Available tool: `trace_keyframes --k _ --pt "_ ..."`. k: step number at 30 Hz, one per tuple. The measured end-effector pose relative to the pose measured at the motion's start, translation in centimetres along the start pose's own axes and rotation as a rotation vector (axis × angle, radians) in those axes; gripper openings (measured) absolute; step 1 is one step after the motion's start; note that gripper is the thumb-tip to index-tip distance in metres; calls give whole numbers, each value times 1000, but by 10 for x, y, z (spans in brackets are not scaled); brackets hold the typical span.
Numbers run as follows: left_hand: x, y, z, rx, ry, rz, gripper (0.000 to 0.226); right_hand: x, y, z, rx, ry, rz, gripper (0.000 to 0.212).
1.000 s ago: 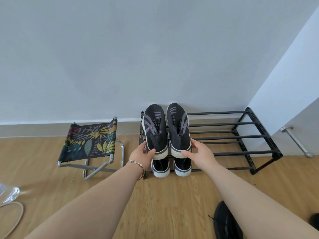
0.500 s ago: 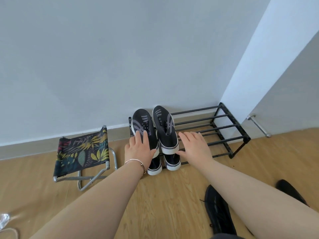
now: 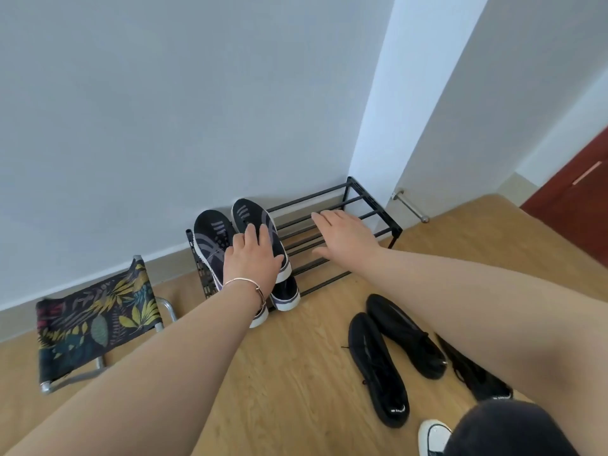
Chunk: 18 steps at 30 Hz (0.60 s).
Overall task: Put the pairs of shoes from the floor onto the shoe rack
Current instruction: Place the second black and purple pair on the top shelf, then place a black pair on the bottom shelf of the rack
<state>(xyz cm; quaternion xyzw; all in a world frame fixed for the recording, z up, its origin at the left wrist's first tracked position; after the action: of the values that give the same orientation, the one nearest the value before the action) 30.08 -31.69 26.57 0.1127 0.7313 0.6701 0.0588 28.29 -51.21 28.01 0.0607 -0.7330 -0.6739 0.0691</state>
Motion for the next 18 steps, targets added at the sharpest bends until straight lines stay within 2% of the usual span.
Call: trace_keyframes --k 9,15,18 --pt "0 -84 -81 30 -53 46 73 43 -93 -92 -134 67 31 68" --pt "7 -125 -134 -4 -43 61 72 83 -149 -144 -177 60 -28 66" --pt "13 -153 -153 -30 -40 103 70 101 -180 -159 -248 23 13 65"
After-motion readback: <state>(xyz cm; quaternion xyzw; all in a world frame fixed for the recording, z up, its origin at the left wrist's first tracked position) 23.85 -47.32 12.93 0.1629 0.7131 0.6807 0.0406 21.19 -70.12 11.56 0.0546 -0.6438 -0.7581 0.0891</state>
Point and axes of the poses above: each hand's wrist, its own x-axis away from the middle knuckle, its own y-axis out of the back of the hand, z = x × y, the point moved 1 cm from there along -x, towards the middle knuckle, and after that the axes turned 4 degrees about y, right-handed, at the moved point
